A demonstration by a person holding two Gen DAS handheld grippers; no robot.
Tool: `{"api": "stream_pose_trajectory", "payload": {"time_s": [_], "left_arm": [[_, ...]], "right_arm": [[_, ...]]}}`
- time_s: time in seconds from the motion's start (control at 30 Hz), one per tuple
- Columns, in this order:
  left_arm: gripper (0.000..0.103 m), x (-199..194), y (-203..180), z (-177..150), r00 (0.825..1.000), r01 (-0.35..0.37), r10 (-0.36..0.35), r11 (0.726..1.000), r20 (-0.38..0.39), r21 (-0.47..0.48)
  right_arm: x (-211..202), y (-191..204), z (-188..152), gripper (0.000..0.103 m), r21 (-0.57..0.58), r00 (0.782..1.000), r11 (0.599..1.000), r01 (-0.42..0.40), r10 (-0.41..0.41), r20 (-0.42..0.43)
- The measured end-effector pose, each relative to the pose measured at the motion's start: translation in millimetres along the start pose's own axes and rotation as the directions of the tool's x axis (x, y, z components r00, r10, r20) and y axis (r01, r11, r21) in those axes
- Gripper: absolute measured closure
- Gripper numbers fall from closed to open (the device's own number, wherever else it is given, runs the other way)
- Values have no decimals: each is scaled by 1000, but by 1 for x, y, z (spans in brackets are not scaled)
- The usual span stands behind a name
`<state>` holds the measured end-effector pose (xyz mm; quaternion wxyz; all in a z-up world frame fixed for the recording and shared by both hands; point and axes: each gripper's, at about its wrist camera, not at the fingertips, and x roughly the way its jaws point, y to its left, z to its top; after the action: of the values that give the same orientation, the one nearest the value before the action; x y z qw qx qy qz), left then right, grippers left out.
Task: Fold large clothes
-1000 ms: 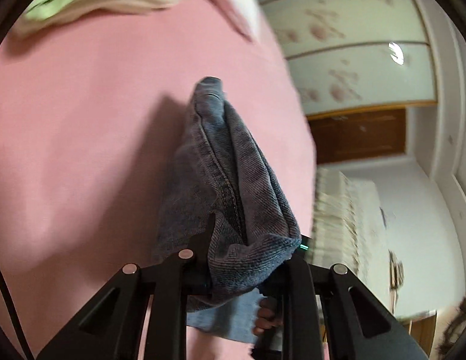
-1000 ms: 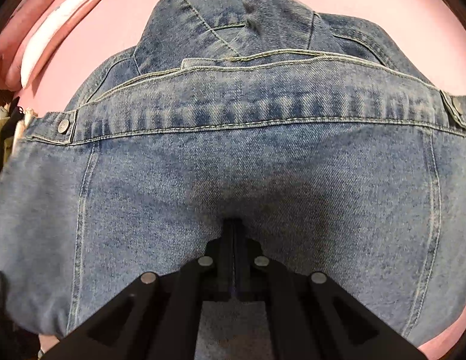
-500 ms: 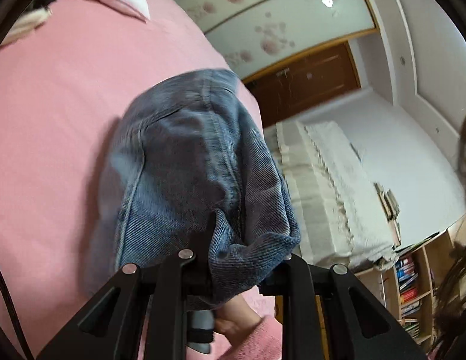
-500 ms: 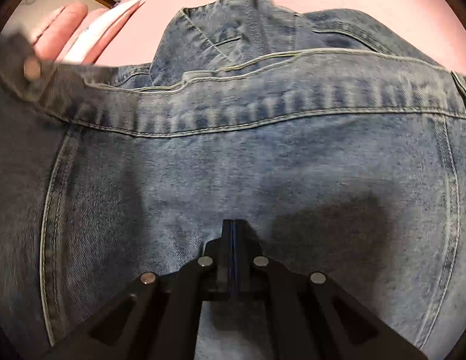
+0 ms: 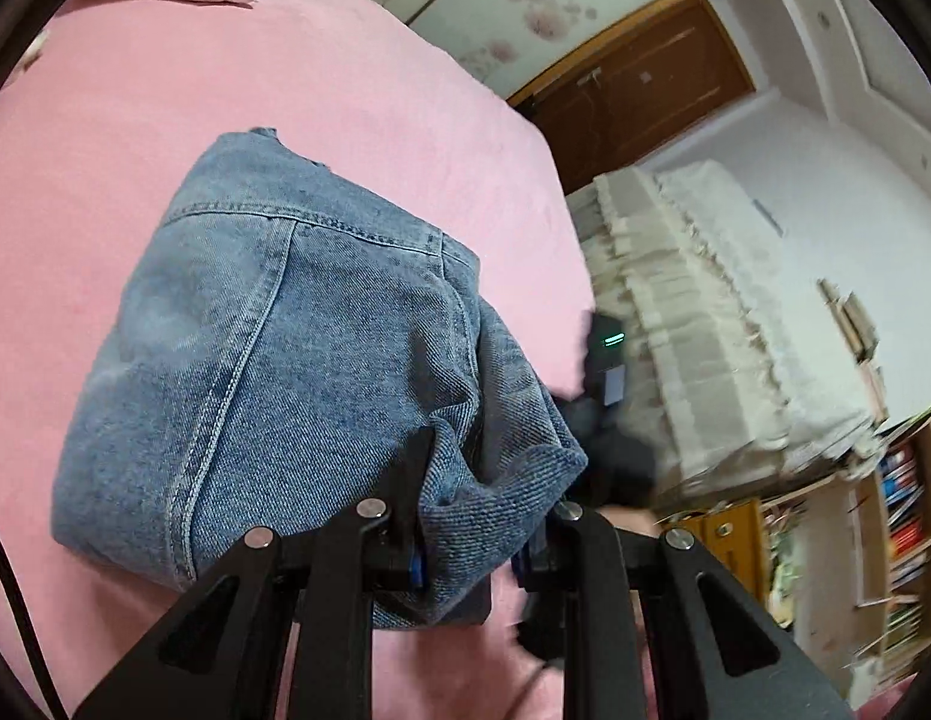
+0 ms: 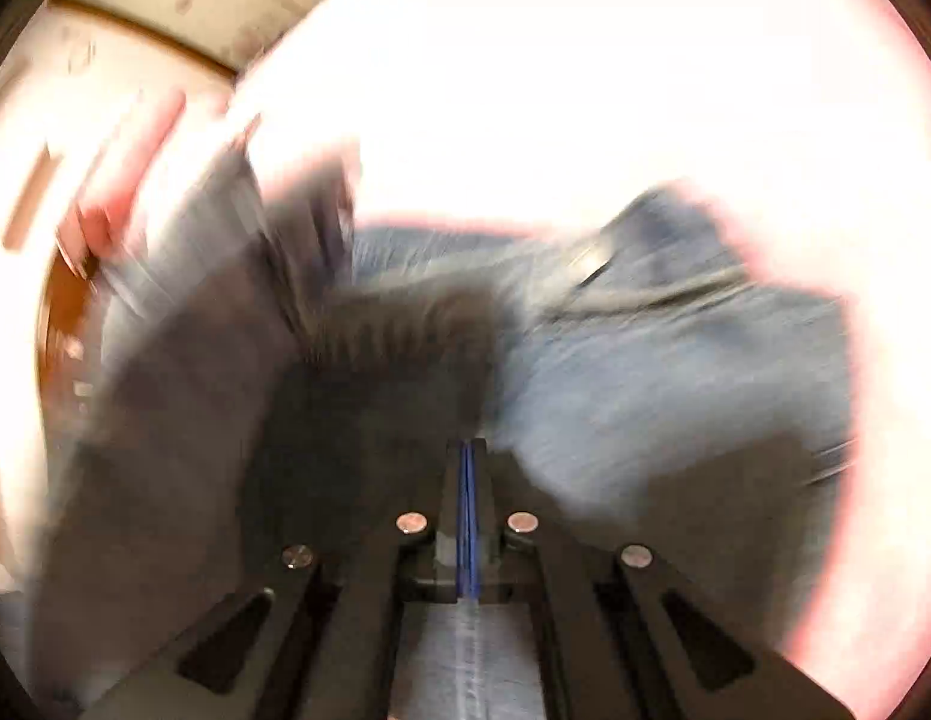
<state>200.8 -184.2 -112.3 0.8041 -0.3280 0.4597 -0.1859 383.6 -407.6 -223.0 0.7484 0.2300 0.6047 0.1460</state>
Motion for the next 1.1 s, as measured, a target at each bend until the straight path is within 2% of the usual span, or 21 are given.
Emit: {"api": "stream_pose_trajectory", "payload": {"time_s": [0.17,0.23,0.3,0.37,0.43,0.5,0.57,0.6,0.63,0.67,0.73,0.8,0.87,0.97,1.1], "left_arm": [[85,38,-34,-19,997,-41,46,996,-60,84],[85,52,-47,-28,994,-64,76,987,-77,150],[85,64,-53,-41,987,-96,120,973,-105,209],[85,84,-58,-58,965,-164,214,944,-150,288],[85,95,-57,-70,949,-204,272,917,-162,342],[84,103,-52,-76,935,-229,306,907,-180,353],[81,108,-49,-77,919,-240,329,905,-219,351],[79,110,-49,-75,914,-240,333,905,-233,350],[71,109,-48,-73,913,-233,328,908,-245,348],[55,108,-48,-72,912,-197,298,922,-282,334],[40,106,-48,-69,912,-140,239,945,-334,295],[40,105,-50,-70,911,-123,219,953,-349,276],[40,100,-48,-74,909,-138,233,950,-345,279],[40,94,-41,-75,905,-153,245,951,-348,270],[40,87,-43,-67,907,-159,251,948,-339,276]], "right_arm": [[-49,-38,13,103,52,994,994,-97,95,55],[-63,-56,17,103,86,988,985,-148,142,68],[-79,-63,18,103,96,989,987,-129,122,82],[-87,-71,18,98,109,984,981,-158,147,100],[-100,-92,18,98,148,976,968,-202,187,111],[-94,-86,21,98,169,977,964,-206,193,92],[-79,-74,20,98,181,978,961,-208,205,36],[-70,-70,17,98,184,978,961,-206,210,0],[-61,-64,15,92,188,976,961,-205,215,-38],[-57,-64,11,82,192,974,961,-200,217,-70],[-47,-63,2,67,209,969,959,-189,217,-120],[-37,-59,-3,63,237,960,951,-197,236,-148],[-28,-60,-8,63,260,954,946,-191,242,-178],[-14,-54,-11,63,223,962,967,-119,168,-216],[-3,-39,-12,64,149,970,986,-76,107,-217]]}}
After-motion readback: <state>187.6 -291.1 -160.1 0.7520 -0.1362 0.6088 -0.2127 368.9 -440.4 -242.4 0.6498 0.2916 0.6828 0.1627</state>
